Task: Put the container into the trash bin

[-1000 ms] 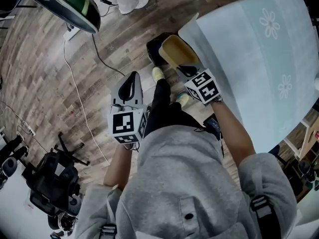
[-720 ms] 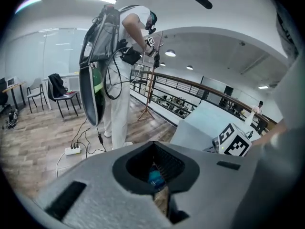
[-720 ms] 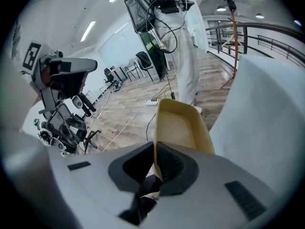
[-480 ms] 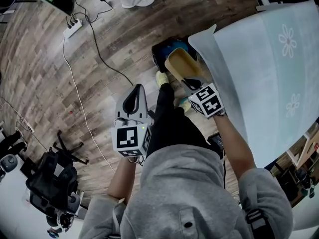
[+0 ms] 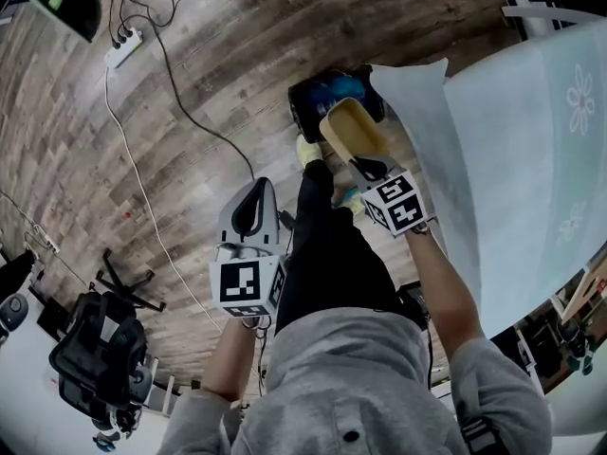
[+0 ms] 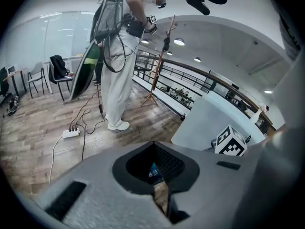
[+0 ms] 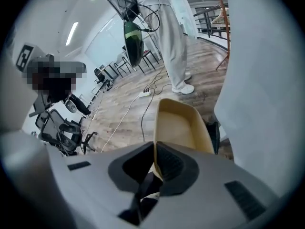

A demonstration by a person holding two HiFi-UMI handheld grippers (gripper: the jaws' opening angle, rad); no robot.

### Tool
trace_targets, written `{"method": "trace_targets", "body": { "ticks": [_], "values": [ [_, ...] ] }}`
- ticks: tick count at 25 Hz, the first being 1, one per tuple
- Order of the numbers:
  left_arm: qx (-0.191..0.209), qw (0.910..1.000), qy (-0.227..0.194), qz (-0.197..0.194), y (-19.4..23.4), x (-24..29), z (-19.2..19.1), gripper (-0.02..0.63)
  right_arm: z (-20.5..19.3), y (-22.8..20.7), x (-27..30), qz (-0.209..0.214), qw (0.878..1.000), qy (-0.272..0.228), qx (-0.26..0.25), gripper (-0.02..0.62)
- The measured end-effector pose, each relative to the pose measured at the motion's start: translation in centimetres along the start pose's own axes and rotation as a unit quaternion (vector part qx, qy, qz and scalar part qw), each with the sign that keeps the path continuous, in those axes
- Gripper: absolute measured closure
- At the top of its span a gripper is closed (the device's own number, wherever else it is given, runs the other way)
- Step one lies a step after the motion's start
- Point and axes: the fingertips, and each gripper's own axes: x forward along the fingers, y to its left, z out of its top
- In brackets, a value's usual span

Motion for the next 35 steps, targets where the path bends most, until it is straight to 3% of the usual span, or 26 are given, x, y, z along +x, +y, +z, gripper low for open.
{"method": "trace_targets", "body": {
  "ticks": [13,35],
  "values": [
    [-0.009,0.9999,0.012,0.008,1.2,1.1,-0.5,0.586,1.3,-3.5,1.3,-0.023,0.998,-0.032,0.047,0.558],
    [-0.002,0.9999,0.010,-0.004,0.4,1.0,-0.1,0.586,2.0,-2.2,0.2,-0.026,0.997,-0.061,0.046,0.558]
  ]
}}
